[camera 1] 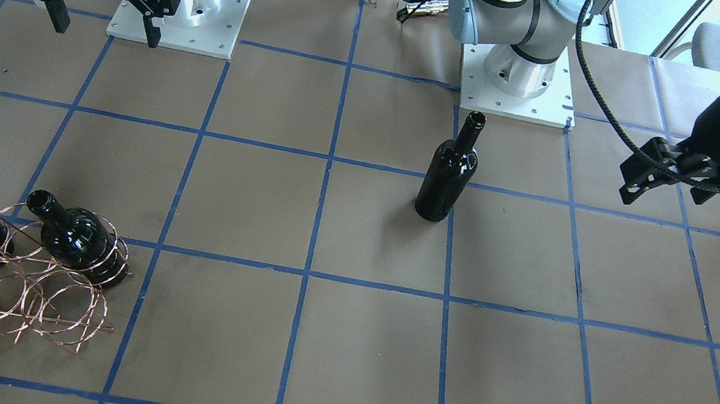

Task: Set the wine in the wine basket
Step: 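Raise the left gripper away while the right gripper moves toward the standing bottle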

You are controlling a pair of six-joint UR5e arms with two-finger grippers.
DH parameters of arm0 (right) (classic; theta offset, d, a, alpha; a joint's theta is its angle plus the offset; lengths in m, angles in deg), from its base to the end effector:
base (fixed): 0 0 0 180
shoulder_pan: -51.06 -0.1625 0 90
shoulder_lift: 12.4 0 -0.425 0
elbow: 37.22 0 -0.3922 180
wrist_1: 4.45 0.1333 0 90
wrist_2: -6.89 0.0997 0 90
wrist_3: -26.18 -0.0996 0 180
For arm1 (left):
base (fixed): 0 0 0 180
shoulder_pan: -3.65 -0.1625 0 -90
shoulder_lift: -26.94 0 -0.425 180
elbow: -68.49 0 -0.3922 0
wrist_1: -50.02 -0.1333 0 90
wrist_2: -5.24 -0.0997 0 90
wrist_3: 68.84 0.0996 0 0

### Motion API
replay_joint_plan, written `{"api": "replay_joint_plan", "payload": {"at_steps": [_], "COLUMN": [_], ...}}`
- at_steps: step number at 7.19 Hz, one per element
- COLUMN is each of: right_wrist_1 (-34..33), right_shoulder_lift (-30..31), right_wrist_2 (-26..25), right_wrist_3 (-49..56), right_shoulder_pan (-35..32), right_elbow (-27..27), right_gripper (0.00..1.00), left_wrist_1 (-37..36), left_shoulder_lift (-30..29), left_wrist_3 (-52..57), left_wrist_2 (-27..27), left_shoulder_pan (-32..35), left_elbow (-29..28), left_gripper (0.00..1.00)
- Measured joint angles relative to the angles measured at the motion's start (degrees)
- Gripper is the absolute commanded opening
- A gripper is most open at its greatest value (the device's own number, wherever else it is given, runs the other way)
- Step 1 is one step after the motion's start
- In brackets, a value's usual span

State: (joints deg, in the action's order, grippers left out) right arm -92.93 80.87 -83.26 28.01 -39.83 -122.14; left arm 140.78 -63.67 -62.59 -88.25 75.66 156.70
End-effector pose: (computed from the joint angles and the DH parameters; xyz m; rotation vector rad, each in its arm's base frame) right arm 0.1404 -0.4725 0.5567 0.0741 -3.1316 0.1869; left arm 0.0325 -0.5121 0.4969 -0.3154 3.0643 0.0087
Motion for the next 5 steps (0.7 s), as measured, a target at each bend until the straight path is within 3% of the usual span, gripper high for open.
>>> {"api": "replay_joint_plan", "payload": {"at_steps": [3, 5], "right_wrist_1": [-1.0, -1.8], "right_shoulder_lift": [-3.6, -8.8], "right_wrist_2": [0.1, 0.2], "right_wrist_3": [-12.5, -24.6], "right_shoulder_pan": [-11.6, -21.2], "right_elbow": [1.6, 5.4], "right_gripper": [1.00, 1.00], "left_wrist_1": [1.1, 2.8], "left_shoulder_lift": [0.3, 0.8], "left_wrist_3": [10.4, 12.8], "left_wrist_2": [-0.9, -0.8], "left_shoulder_pan": [-8.3, -9.1], "left_elbow": [0.2, 0.3], "left_gripper": [1.00, 1.00]}}
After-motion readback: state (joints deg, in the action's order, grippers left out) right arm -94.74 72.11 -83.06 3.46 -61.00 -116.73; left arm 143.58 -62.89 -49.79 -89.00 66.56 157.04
